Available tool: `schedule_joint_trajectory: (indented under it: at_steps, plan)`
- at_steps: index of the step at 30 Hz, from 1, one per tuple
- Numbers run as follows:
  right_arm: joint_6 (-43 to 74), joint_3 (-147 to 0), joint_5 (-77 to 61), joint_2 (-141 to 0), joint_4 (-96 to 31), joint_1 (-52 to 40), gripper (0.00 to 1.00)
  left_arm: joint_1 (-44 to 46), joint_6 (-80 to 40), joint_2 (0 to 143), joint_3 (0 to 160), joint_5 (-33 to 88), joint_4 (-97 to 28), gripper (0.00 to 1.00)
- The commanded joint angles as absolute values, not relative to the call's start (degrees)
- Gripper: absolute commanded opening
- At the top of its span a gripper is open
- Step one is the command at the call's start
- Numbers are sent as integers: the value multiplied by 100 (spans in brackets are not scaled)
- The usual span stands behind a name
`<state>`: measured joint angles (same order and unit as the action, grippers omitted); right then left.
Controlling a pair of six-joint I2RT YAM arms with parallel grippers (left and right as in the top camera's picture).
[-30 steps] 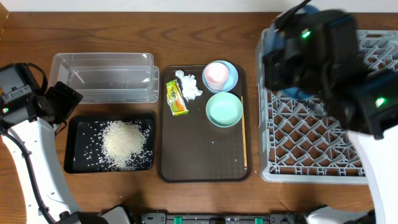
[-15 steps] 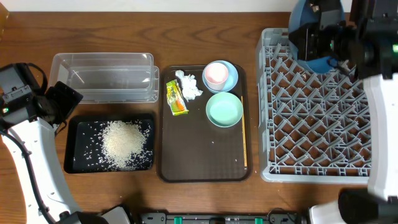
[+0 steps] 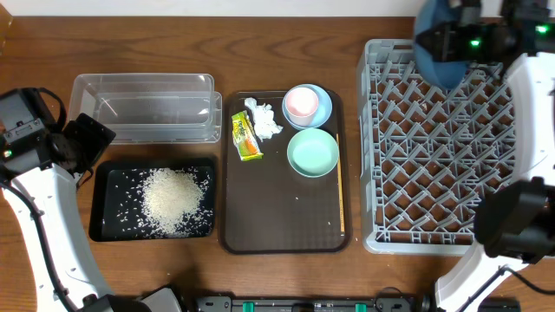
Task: Sort waste into correct bins and load items into the dishwasher rack
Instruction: 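Lift the blue plate and carry it right to the dish rack, then lower the blue plate into the rack's back corner and release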
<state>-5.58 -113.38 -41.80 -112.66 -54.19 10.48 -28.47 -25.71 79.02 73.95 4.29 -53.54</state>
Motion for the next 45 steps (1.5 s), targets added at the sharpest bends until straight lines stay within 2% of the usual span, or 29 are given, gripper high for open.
schedule_joint_trajectory:
  at_steps: [1,6,13,17,34,45]
  plan:
    - [-659,-11356,-5474,-11404,-5345,1522,1,-2871,-2604,7924,7367,401,-5356,93]
    - [-701,-11351,-5885,-11603,-5354,2025,1,-2871,-2604,7924,7367,401,-5356,93]
    - [-1306,-11351,-7891,-11799,-5328,2580,1,-2871,-2604,7924,7367,401,-5354,93]
    - [-1376,-11351,-8276,-11939,-5382,2672,1,-2871,-2604,7924,7367,401,-5354,93]
    - [-1372,-11349,-7981,-12547,-6447,2821,1,-2871,-2604,7926,7367,401,-5354,93]
    - [-475,-11351,-5701,-12366,-6884,3098,2,-2871,-2604,7931,7367,401,-5356,93]
